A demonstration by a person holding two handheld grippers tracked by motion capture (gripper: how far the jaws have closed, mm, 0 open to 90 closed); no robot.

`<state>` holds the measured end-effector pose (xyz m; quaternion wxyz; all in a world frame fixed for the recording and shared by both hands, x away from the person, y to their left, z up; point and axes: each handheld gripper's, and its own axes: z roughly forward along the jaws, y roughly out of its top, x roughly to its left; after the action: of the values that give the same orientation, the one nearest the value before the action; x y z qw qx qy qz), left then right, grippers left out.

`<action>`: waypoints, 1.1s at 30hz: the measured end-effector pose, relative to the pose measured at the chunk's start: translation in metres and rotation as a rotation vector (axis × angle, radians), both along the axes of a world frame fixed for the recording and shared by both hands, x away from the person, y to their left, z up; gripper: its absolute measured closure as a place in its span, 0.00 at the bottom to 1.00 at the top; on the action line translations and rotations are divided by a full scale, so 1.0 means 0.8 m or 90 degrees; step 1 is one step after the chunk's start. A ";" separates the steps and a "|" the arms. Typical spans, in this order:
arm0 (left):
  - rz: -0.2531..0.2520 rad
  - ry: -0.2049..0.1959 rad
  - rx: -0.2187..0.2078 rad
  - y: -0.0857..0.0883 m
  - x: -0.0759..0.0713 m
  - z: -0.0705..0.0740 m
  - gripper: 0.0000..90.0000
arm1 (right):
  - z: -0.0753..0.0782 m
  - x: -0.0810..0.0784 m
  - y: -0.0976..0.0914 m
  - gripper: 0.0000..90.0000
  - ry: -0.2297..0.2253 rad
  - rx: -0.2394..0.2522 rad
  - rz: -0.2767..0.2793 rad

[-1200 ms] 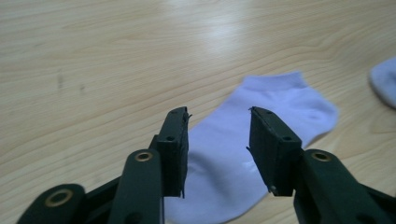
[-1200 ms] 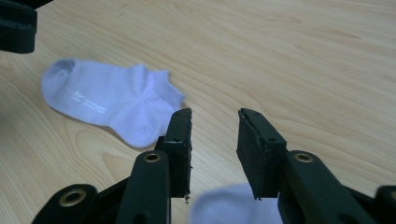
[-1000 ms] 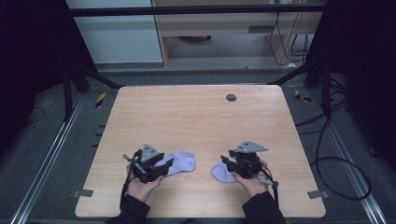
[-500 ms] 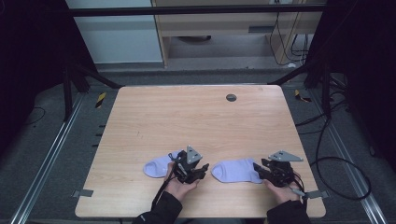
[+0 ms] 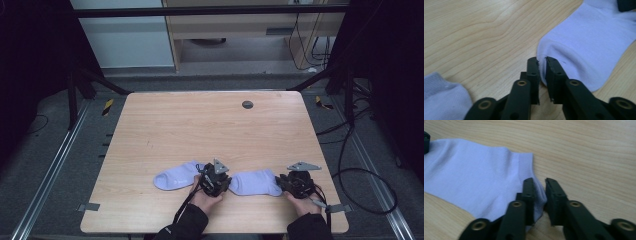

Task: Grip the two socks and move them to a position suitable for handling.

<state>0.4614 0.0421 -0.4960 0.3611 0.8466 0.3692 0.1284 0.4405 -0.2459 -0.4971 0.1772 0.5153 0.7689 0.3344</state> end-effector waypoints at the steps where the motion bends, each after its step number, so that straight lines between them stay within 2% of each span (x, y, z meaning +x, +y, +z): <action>1: -0.003 0.002 -0.001 0.000 0.000 0.001 0.96 | 0.001 -0.001 0.001 0.94 0.006 0.009 0.000; 5: -0.012 0.004 -0.013 0.005 -0.001 0.008 0.99 | 0.009 -0.004 0.004 0.96 -0.003 0.007 0.008; 11: -0.028 -0.010 -0.020 0.029 -0.012 0.033 0.99 | 0.035 -0.025 0.016 0.96 -0.039 0.051 0.039; 13: -0.032 -0.015 -0.015 0.039 -0.017 0.041 0.99 | 0.042 -0.032 0.023 0.96 -0.048 0.061 0.054; 17: -0.037 -0.010 -0.006 0.061 -0.028 0.050 0.99 | 0.047 -0.041 0.040 0.96 -0.042 0.072 0.084; 20: -0.035 0.001 0.009 0.076 -0.036 0.045 0.99 | 0.044 -0.043 0.050 0.96 -0.031 0.078 0.103; 26: -0.030 0.021 0.023 0.082 -0.037 0.021 0.99 | 0.029 -0.043 0.063 0.96 0.000 0.065 0.112; 29: -0.029 0.021 0.033 0.080 -0.036 0.015 0.97 | 0.022 -0.041 0.065 0.95 0.008 0.051 0.113; 30: -0.024 0.013 0.041 0.080 -0.035 0.014 0.95 | 0.020 -0.041 0.066 0.93 0.012 0.045 0.112; 33: -0.016 0.009 0.036 0.083 -0.034 0.016 0.87 | 0.017 -0.041 0.067 0.87 0.019 0.039 0.109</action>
<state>0.4340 0.1086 -0.4829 0.3361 0.8620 0.3571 0.1283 0.4075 -0.1925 -0.4833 0.1207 0.4576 0.8022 0.3641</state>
